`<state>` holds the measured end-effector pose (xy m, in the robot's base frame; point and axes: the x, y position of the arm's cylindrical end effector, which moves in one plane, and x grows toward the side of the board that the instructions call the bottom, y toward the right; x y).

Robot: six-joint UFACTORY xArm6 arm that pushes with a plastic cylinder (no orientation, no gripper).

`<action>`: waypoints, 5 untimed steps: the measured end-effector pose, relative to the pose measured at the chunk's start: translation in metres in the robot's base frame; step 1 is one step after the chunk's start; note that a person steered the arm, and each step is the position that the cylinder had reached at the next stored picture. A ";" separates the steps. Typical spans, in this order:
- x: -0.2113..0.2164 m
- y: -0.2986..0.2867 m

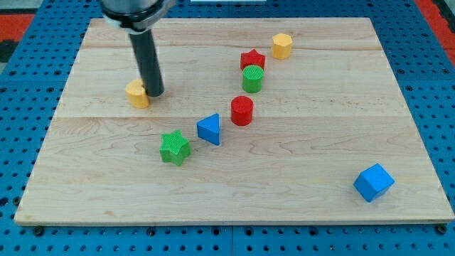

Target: Move the green star towards the right center of the board

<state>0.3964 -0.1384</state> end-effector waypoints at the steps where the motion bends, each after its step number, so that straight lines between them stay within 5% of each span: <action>1: 0.049 -0.012; 3: 0.160 0.000; 5: 0.111 0.070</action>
<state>0.5073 -0.0686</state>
